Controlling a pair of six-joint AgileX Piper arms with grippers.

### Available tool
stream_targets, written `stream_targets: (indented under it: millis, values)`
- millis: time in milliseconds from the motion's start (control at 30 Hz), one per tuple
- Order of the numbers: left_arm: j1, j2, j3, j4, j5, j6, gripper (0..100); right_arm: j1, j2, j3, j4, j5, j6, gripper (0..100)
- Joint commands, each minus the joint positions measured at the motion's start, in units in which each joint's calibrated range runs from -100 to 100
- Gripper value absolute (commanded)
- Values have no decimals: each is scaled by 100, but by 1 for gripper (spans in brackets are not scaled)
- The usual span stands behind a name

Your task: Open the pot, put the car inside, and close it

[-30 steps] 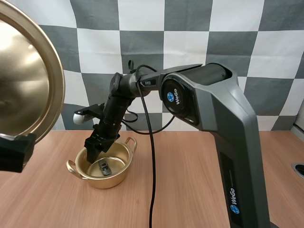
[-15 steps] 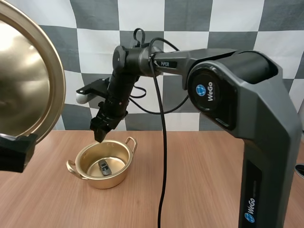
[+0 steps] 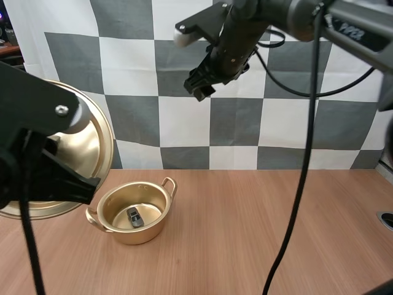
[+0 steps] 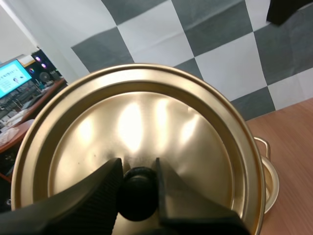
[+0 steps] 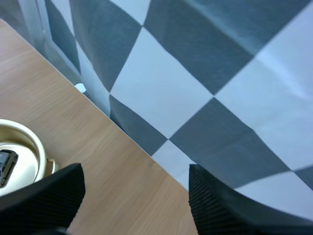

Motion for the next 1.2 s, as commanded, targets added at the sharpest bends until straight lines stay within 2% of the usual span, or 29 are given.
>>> stream_targets:
  millis: [0,133,300,467,600,767,1000,1167]
  values:
    - [0,524,446,-251,-1752,-6,0,-49,-1762,-5,209,442,2,100]
    - [0,1535,614,-568,-2505,42,0,-49,-2885,-5,253,640,2,100]
    - [0,3017,614,-581,-3170,64,0,-49,-4138,-5,228,640,-6,100]
    - [0,4144,614,-581,-3072,73,0,-49,-4869,-5,-295,640,-6,100]
    - [0,4838,614,-593,-2990,73,0,-49,-5027,-5,-733,640,-6,100]
    - [0,5370,614,-701,-2990,73,0,-49,-5135,-5,-777,640,25,100]
    - [0,5616,614,-1824,-2444,775,0,-49,-5235,-5,-792,640,25,100]
    - [0,5628,614,-1873,-2476,784,0,-49,-5236,-5,-860,640,25,100]
